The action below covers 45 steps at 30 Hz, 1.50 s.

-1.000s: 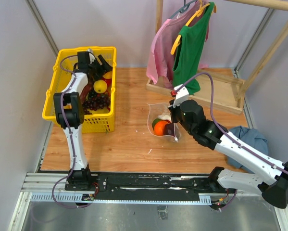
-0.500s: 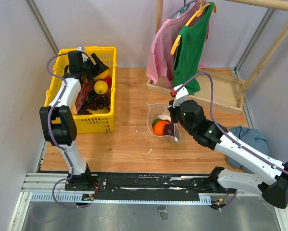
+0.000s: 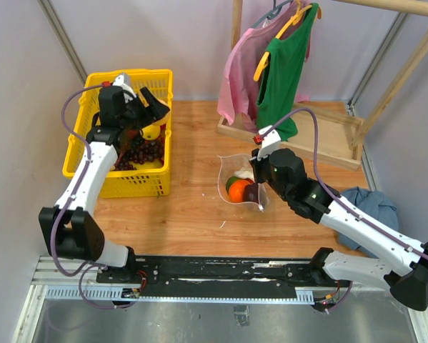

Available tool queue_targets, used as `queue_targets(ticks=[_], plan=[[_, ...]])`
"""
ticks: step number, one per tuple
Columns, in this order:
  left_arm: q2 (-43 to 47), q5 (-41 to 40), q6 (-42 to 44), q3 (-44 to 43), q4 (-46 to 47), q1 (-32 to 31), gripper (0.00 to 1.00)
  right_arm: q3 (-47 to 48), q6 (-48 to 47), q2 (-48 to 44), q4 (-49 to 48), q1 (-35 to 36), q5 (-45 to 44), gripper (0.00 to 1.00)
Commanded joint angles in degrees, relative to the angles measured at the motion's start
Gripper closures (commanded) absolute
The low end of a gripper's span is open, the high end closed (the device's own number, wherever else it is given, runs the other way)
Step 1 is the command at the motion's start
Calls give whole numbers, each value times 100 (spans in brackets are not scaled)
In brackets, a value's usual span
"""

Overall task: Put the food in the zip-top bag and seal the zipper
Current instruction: Pick up the fake fruit from the bin, then place the fake fruit in the zipper food storage bag.

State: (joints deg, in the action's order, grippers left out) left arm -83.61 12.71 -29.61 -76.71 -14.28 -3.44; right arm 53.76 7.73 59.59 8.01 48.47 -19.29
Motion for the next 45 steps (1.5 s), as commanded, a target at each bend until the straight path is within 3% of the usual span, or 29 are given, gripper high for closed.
queue_targets(ticks=[1,15,23,28,35,40,45], plan=[[692,-142,-22,307,-199,-246,66,34,69,-95,-31,-59,96,99],[2308,-302,-310,791,-810,-1712,75,49,157,-68,-60,-65,150,99],[2347,-764,-716,1174,-711,-3569,74,28,190,-139,-60,-61,87,99],[2183,-1015,-967,1234,-531,-4339,74,17,207,-148,-89,-59,125,99],[1536,-1185,-1086,1153,-344,-4826,74,-38,259,-188,-111,-64,178,99],[1141,-1779,-1059,911,-476,-4909,74,-97,298,-235,-150,-62,226,99],[677,-2145,-947,618,-689,-4932,64,-136,350,-271,-173,-65,293,99]])
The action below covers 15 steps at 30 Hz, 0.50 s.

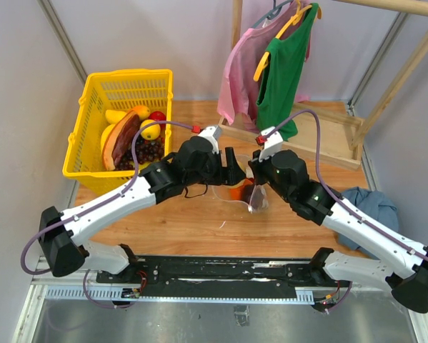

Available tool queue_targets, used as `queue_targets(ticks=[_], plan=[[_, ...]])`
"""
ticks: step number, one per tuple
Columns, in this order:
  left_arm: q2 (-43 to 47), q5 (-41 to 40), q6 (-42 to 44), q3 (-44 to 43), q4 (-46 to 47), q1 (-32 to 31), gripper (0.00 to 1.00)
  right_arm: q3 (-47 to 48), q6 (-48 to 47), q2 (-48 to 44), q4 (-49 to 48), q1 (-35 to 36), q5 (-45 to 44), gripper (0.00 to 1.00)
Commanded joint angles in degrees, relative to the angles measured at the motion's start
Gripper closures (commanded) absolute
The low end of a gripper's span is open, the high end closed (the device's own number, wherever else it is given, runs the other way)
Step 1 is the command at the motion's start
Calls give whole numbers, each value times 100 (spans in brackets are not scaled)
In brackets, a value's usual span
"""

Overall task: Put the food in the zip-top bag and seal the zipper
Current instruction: Place the fake fruit in the zipper food storage bag.

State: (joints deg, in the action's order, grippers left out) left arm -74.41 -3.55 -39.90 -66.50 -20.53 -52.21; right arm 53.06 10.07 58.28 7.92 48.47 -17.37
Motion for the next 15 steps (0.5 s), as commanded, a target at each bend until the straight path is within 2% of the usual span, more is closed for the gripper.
queue_targets(ticks=[1,6,15], plan=[[-335,-609,87,-460,-110,-68,61,-75,123,-144,-172,-64,108,99],[-589,-1151,104,-600,-86,-97,44,-120,170,-126,-209,-64,179,99],[-688,-2028,82,-198,793,-248,26,-150,332,-136,-272,-58,370,99]])
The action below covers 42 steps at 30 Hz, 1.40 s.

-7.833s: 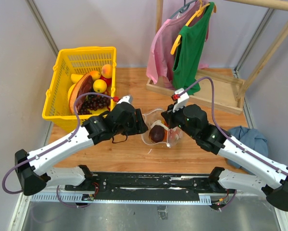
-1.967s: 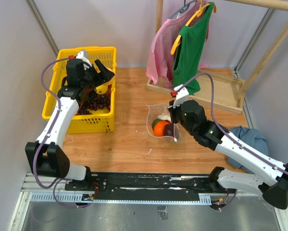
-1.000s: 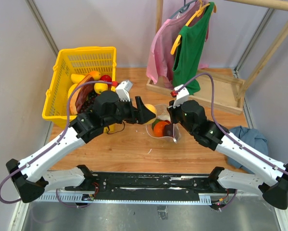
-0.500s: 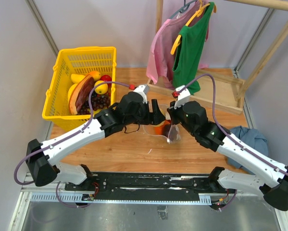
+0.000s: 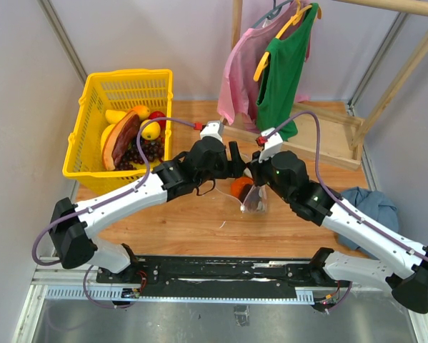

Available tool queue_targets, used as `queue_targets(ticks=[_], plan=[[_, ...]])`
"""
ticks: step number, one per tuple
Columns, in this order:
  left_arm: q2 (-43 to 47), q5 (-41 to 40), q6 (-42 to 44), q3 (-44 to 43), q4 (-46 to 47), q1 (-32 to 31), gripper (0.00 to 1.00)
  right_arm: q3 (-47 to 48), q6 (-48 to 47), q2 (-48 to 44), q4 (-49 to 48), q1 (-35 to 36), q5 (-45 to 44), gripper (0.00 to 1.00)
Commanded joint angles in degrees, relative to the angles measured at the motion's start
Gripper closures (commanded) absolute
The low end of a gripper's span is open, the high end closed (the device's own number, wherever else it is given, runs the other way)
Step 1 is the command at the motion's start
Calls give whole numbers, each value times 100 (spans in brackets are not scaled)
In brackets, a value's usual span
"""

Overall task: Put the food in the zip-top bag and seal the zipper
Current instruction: Place the fake fruit in the zipper food storage bag.

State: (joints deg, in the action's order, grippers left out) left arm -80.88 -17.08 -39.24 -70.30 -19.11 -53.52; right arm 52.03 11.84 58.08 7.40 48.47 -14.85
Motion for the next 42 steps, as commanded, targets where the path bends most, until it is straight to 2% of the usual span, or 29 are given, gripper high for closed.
queue_targets(ticks=[1,5,8,14,17,26,31,36,42], plan=[[-46,-709,6,248,837,-131,25,-52,173,-134,-221,-60,111,99],[-178,-743,-36,357,1075,-163,19,-71,219,-194,-237,-65,58,99],[-281,-688,-49,330,1053,-181,10,-105,231,-223,-255,-64,19,99],[-191,-636,-32,337,1007,-203,1,-123,257,-227,-265,-60,0,99],[-97,-510,-28,290,896,-203,1,-119,249,-232,-265,-63,-16,99],[727,-33,-83,159,-73,-203,2,-125,231,-211,-261,-65,-52,99],[1131,-209,-229,132,-830,-203,5,-106,230,-167,-265,-65,-27,99],[1219,-498,-491,199,-1458,-203,10,-105,232,-174,-264,-65,-38,99],[1062,-393,-701,683,-1267,-203,24,-90,231,-140,-251,-64,-22,99]])
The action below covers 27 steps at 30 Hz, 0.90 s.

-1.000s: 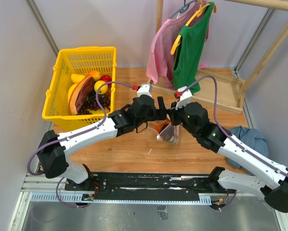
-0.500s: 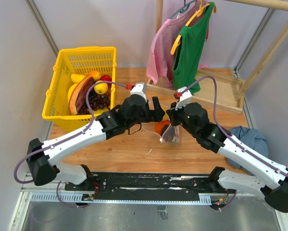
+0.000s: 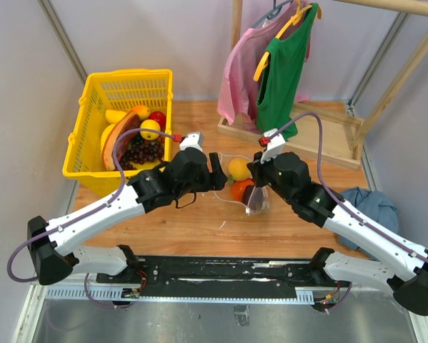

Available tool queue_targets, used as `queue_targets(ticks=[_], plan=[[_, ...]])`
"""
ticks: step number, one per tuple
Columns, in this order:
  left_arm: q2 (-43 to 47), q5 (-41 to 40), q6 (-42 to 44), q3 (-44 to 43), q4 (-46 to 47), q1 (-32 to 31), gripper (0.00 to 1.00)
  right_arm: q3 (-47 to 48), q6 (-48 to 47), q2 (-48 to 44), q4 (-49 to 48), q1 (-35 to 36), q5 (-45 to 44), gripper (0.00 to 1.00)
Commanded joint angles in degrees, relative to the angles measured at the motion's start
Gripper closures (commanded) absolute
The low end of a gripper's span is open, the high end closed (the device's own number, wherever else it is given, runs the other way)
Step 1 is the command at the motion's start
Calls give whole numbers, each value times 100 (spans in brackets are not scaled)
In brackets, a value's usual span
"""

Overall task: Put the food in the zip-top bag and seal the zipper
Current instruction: Place the fake fruit in the zipper food storage bag, then adjust the zipper food storage bag at the center of the board.

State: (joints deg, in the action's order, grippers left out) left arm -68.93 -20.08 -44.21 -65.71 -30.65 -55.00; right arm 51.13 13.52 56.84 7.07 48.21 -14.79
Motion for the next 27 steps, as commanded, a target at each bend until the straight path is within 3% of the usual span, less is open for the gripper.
queue_targets(ticks=[1,8,11,18,27], plan=[[-205,-89,-212,233,-94,-54,28,2,59,-19,-209,-33,-25,99],[-576,220,-72,-76,-49,-54,83,57,-39,-67,-106,-36,-145,99],[-547,304,36,-416,-180,-54,99,171,-142,-32,148,-36,-494,99],[-380,504,240,-886,-264,-54,100,555,-430,-22,742,-44,-1337,99],[-880,659,368,-1163,-573,-54,99,622,-549,418,902,-100,-1486,99]])
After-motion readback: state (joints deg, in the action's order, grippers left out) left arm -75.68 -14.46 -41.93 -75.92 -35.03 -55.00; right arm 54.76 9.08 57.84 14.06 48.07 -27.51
